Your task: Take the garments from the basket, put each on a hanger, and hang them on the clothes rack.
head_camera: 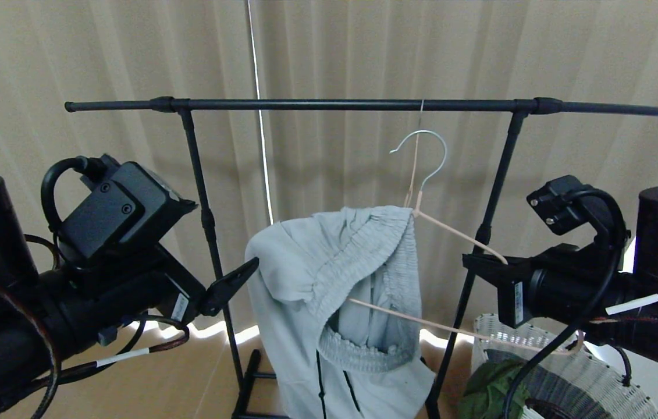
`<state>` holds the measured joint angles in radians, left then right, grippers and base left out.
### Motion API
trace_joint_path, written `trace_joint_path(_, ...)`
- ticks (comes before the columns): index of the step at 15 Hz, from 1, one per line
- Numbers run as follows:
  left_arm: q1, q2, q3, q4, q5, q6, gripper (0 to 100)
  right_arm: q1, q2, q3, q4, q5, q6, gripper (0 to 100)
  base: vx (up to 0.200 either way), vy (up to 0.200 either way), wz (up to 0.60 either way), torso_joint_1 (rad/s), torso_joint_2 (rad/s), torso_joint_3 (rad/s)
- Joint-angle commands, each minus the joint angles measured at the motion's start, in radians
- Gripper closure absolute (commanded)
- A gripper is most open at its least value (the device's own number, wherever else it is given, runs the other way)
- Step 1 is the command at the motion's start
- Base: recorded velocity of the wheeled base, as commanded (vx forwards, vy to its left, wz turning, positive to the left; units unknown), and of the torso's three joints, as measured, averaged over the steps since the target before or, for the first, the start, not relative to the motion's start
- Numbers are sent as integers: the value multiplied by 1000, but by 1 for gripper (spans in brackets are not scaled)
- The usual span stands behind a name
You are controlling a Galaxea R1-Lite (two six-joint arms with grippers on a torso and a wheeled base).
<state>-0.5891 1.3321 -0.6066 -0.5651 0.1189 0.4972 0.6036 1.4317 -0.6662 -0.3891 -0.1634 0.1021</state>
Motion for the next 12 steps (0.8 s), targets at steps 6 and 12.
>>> trace_joint_path(6,0,18,-42,1,-188,208,0,7,-7,25,-5,65,-30,100,0,0,0,0,0,0)
trace_joint_path(12,-44,122,-99,-2,-231,236,0,36,4,-12,-5,96,-88,100,0,0,0,0,0,0)
